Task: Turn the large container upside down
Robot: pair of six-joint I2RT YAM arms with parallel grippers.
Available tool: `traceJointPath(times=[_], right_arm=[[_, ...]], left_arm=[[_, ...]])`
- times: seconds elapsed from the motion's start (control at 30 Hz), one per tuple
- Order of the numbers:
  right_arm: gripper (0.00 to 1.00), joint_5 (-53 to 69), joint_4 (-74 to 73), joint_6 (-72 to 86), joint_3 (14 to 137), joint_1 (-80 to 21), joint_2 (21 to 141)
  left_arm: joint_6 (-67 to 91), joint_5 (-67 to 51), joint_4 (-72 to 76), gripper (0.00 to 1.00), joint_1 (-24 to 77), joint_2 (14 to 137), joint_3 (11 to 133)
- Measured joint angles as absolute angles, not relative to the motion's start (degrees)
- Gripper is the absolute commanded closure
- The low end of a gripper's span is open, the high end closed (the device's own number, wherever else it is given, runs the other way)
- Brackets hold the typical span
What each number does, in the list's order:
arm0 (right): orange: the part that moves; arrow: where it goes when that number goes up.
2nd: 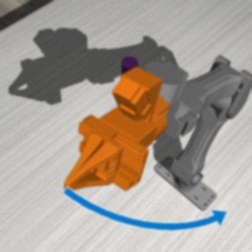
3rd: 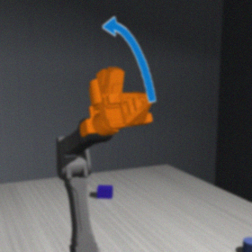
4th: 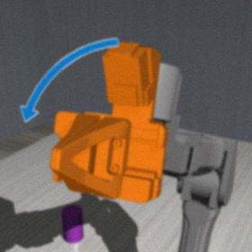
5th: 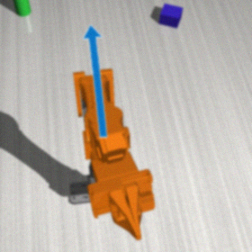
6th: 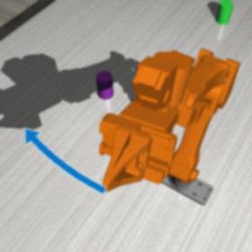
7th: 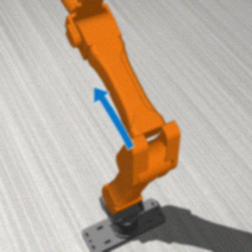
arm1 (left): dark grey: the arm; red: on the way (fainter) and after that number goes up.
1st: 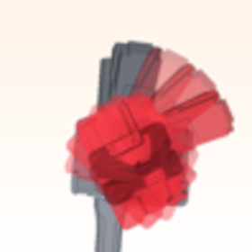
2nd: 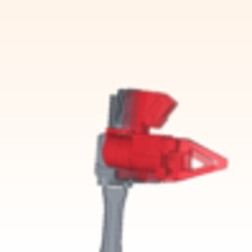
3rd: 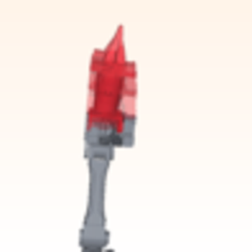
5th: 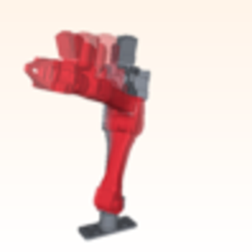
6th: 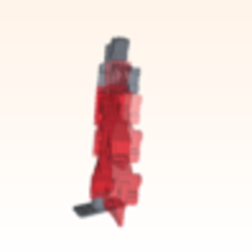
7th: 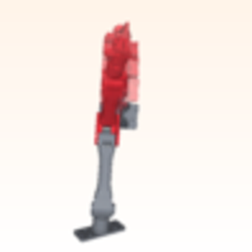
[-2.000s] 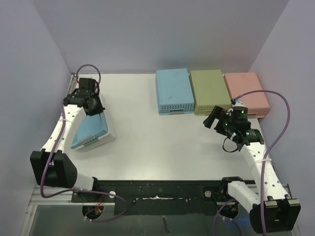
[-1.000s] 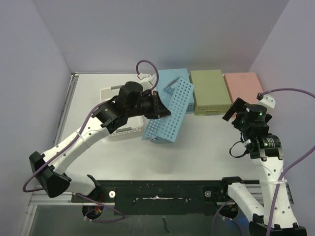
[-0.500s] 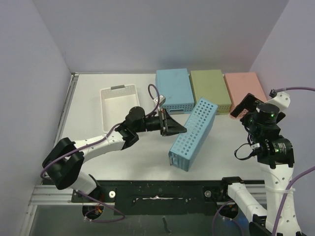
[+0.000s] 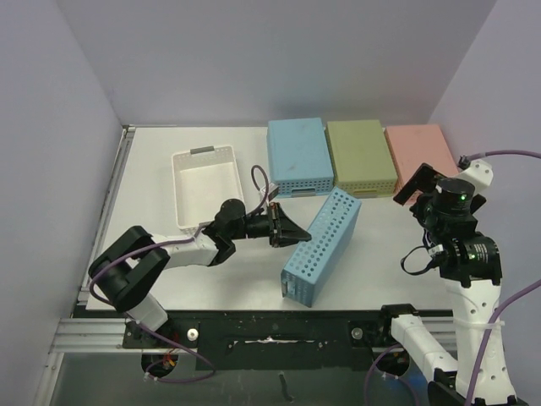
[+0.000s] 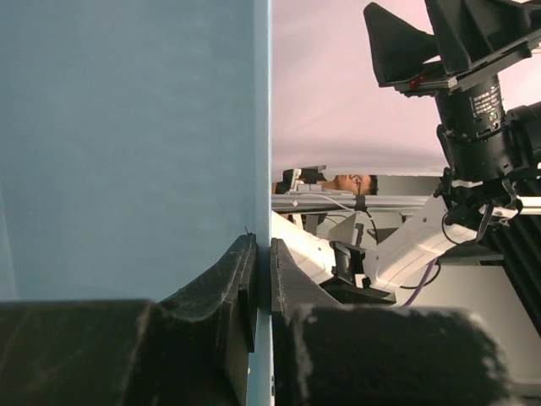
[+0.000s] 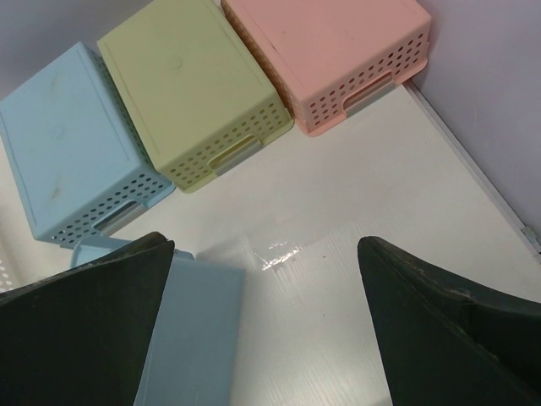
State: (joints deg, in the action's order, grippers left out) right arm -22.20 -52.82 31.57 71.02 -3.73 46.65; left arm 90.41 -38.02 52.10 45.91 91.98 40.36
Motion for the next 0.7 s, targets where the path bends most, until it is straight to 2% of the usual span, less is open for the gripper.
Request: traceJointPath(times=[0.1, 0.27, 0.37, 0.7], right_arm=[[0.02, -21.9, -52.8, 31.6, 70.5, -3.7, 46.7], [0.02, -21.5, -52.8, 31.6, 69.9, -3.7, 46.7], [0.03, -21.2, -52.8, 31.6, 69.4, -3.7, 46.7], [0.02, -16.4, -52.5, 31.5, 68.7, -3.7, 48.2]], left_arm=[[91.2, -38.6, 54.0, 0.68, 44.8, 92.6, 38.7], [88.5, -39.3, 49.7, 0.44, 42.1, 91.4, 37.8], [82.6, -39.1, 40.3, 0.40, 40.2, 88.4, 38.4], [59.5, -33.1, 4.5, 0.40, 34.2, 81.5, 48.0]])
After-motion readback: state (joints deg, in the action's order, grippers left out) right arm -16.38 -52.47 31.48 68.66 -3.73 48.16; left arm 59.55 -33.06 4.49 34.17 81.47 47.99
